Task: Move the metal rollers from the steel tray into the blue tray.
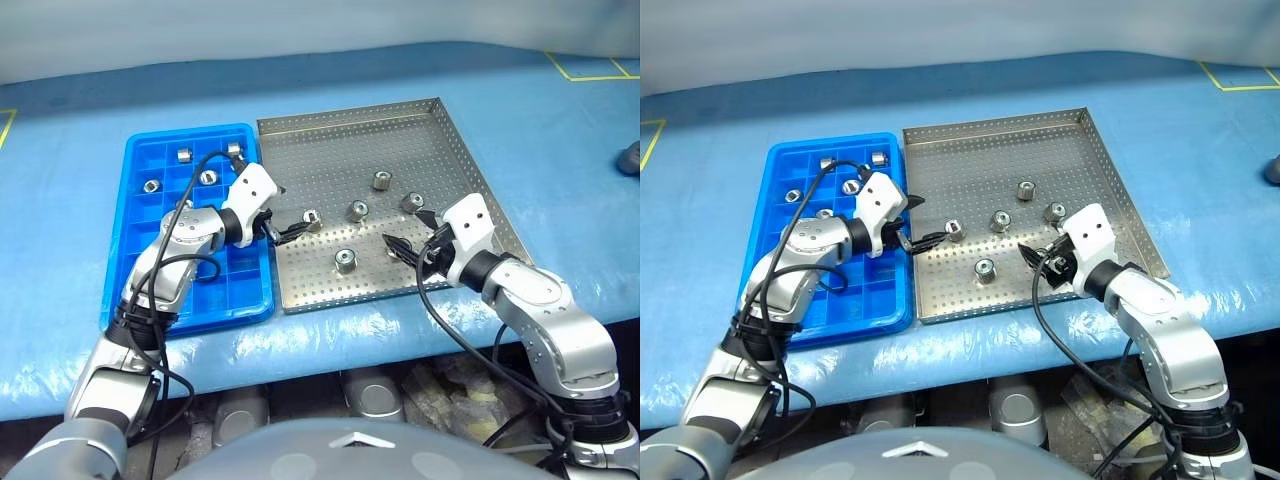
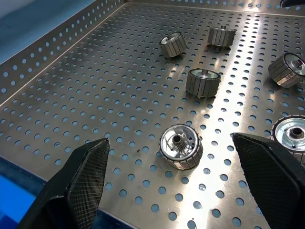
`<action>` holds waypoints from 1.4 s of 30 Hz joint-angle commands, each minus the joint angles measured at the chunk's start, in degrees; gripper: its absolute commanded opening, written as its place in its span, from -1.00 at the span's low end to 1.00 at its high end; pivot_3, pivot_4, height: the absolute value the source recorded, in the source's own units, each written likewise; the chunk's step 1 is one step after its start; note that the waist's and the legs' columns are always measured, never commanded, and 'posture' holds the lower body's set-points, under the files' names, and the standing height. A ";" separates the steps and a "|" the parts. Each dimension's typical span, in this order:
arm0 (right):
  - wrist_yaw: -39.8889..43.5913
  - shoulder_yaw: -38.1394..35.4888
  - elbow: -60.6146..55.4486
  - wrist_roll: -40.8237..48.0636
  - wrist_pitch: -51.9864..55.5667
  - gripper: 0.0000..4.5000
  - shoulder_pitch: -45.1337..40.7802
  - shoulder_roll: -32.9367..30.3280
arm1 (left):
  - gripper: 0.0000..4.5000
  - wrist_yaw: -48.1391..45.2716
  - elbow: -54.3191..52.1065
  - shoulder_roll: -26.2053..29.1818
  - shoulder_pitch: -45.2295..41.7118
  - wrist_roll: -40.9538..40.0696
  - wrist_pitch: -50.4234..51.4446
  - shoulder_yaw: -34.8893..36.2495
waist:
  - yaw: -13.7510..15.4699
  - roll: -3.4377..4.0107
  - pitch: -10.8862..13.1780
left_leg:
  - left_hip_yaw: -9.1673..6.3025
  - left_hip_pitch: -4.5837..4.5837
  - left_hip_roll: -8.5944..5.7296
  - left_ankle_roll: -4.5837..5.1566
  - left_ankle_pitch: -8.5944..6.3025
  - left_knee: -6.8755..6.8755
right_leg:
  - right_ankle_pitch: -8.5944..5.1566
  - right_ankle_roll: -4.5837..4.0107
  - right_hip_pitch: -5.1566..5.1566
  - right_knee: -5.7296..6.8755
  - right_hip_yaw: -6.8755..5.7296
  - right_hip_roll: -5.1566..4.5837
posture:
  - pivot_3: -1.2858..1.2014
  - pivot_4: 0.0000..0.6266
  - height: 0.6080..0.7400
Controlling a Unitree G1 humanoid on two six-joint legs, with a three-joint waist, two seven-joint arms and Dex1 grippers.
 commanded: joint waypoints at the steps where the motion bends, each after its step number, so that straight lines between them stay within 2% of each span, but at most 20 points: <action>1: -0.74 -0.90 -0.61 -0.25 -0.67 0.70 -0.43 0.58 | 1.00 -0.18 -3.30 0.35 0.08 -0.43 0.18 0.27 | 0.05 0.00 0.00 | 0.00 0.00 0.00 0.00 0.00 0.00 | 0.00 0.00 0.00 0.00 0.00 0.00 | -0.11 -0.52 1.00; 20: -1.40 0.23 0.64 -0.21 2.31 0.70 1.02 1.43 | 1.00 0.59 -5.89 1.88 1.56 -0.17 1.69 0.77 | 0.34 0.00 0.00 | -0.01 0.00 0.00 0.00 0.00 -0.01 | 0.00 0.00 0.00 0.00 0.00 0.00 | -0.10 -0.52 1.00; 26: -3.92 -0.75 3.88 -0.63 3.53 0.70 2.46 3.53 | 1.00 1.79 -6.67 2.22 2.63 -0.24 2.77 1.71 | 1.00 0.01 -0.01 | 0.00 0.02 0.00 0.00 0.00 0.01 | 0.00 0.00 0.01 0.02 0.00 -0.01 | -0.08 -0.52 1.00; 37: -5.57 0.71 11.23 -3.15 3.03 0.70 -1.35 5.91 | 1.00 3.28 -10.06 0.49 4.46 -2.65 5.29 2.42 | 2.32 0.02 -0.01 | 0.00 0.02 -0.01 0.00 0.00 0.00 | 0.01 -0.01 0.01 0.02 0.00 -0.01 | -0.07 -0.52 1.00; 40: -5.72 1.01 11.47 -4.12 3.57 0.43 -1.26 5.19 | 1.00 4.29 -10.22 1.23 5.00 -2.33 5.56 3.44 | 2.51 0.02 -0.01 | -0.01 0.03 0.00 0.00 0.00 -0.02 | 0.00 -0.01 0.01 0.02 -0.01 0.00 | -0.07 -0.52 1.00; 42: -5.83 1.01 11.22 -4.56 3.76 0.16 -1.20 5.01 | 1.00 4.70 -10.01 1.62 5.05 -2.28 5.74 3.92 | 2.62 0.02 -0.01 | -0.01 0.04 0.00 0.00 0.00 -0.02 | 0.00 -0.01 0.01 0.02 -0.01 -0.01 | -0.06 -0.52 1.00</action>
